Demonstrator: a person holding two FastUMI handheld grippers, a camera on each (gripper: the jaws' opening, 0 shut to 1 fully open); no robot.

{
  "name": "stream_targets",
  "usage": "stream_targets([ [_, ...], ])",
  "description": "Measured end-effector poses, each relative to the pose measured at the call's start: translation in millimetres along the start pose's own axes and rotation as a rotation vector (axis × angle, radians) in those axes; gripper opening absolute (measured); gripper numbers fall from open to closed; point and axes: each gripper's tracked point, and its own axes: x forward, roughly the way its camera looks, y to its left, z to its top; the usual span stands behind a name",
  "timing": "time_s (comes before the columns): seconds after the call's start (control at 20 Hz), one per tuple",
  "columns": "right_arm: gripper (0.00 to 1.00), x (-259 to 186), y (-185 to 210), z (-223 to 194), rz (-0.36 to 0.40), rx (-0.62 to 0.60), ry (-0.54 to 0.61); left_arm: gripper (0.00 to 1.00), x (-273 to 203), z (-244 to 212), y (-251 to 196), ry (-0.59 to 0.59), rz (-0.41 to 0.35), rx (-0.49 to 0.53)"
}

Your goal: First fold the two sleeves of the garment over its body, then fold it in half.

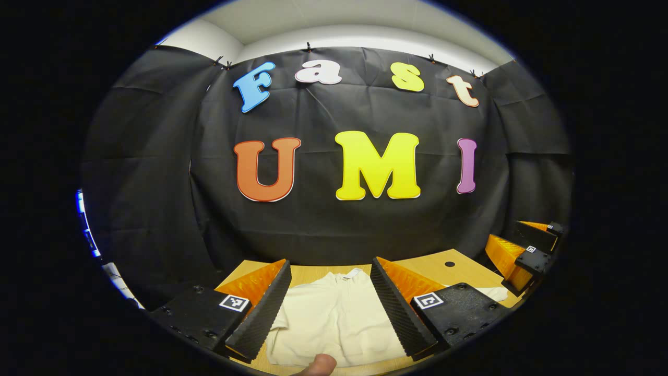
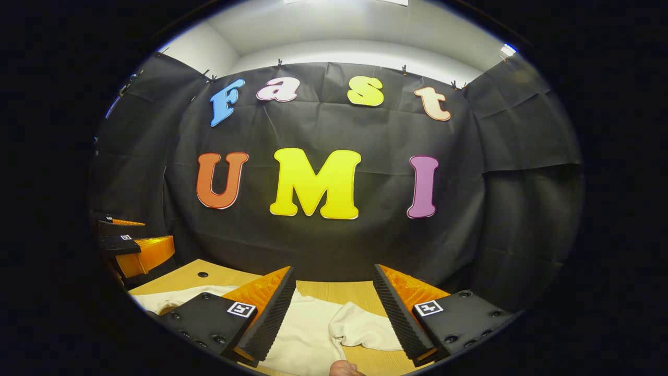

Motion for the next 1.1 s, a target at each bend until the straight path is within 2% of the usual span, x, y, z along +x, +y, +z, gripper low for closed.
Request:
stream_targets([
  [0.35, 0.94, 7, -16, -8, -0.026, -0.007, 0.023, 0.98, 4, -5, -8, 0.010, -0.007, -0.010],
  [0.55, 0.94, 18, -45, -24, -0.087, 0.004, 0.064, 0.98, 8, -11, -12, 0.021, -0.006, -0.027],
  [0.8, 0.92, 39, -115, -62, -0.201, -0.018, 0.125, 0.98, 13, -22, -24, 0.044, -0.018, -0.002],
  [1.1, 0.94, 60, -232, -129, -0.389, -0.039, 0.252, 0.98, 20, -21, -44, 0.035, -0.027, 0.012],
])
